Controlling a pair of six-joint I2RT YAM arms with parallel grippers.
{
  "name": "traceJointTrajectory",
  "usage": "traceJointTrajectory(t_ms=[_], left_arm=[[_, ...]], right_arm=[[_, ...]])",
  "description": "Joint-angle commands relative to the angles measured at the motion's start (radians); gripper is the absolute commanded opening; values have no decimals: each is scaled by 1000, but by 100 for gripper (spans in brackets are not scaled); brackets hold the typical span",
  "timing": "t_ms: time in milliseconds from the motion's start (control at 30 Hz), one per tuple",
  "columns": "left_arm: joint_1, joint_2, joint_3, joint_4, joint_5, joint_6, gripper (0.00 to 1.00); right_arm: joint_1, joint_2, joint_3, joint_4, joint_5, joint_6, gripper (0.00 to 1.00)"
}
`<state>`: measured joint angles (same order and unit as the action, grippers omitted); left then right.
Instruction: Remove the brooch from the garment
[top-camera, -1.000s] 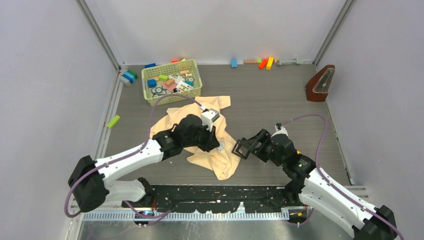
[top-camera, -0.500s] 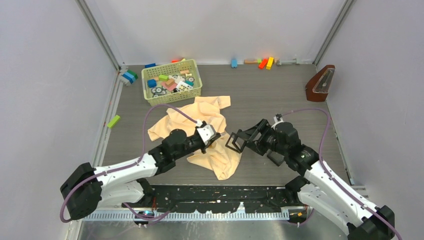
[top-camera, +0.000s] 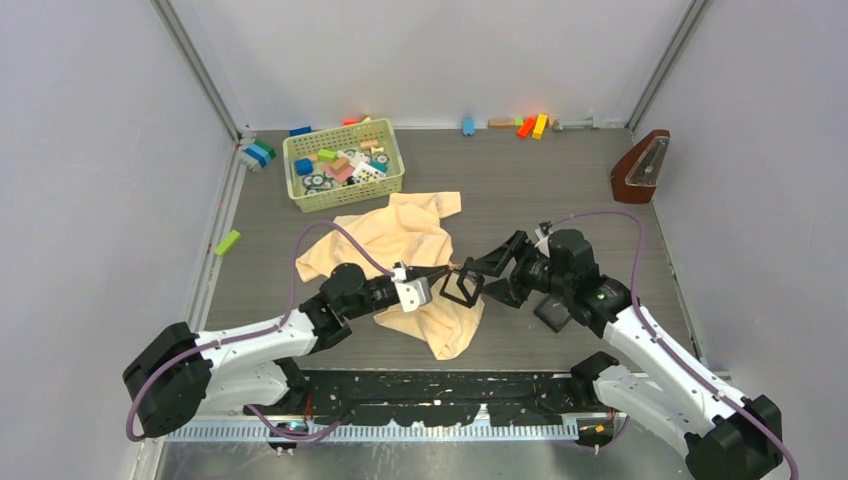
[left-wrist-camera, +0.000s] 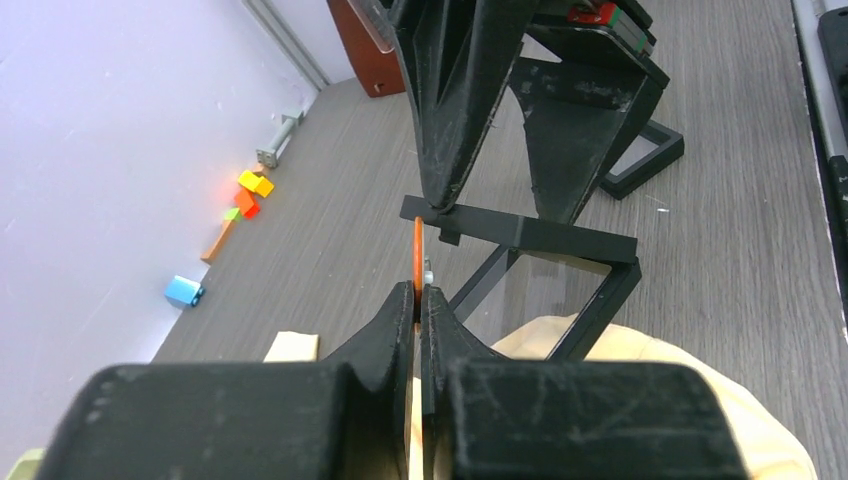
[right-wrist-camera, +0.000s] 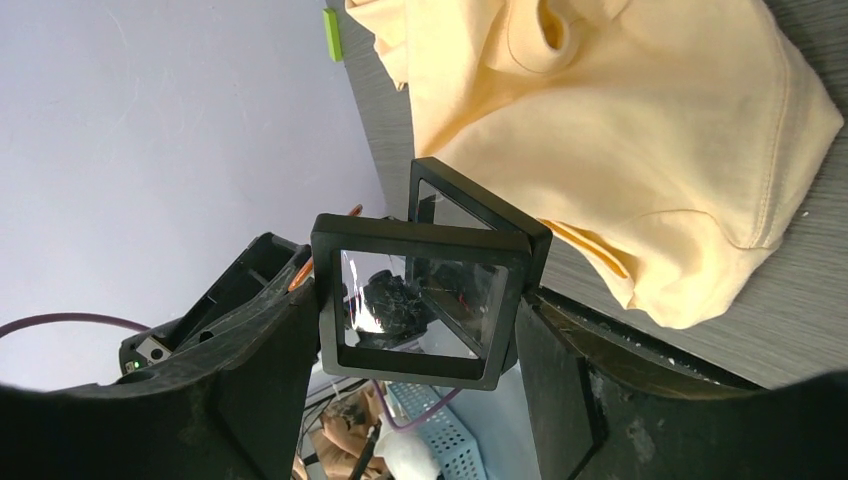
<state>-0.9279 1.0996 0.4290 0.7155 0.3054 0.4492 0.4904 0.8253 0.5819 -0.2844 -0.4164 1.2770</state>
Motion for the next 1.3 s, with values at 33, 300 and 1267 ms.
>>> traceJointTrajectory(t_ms=[33,300,1267], left_arm=[[-2,-30,-12,34,65,52,0],[-2,-47,-12,-58,145,111,0],[-12,-57,-9,-119,97,175,0]], right_arm=[[-15,-5,45,62,-63,39,40],[-29,-3,37,94,-71,58,39],[-47,2,57,64,-48,36,37]])
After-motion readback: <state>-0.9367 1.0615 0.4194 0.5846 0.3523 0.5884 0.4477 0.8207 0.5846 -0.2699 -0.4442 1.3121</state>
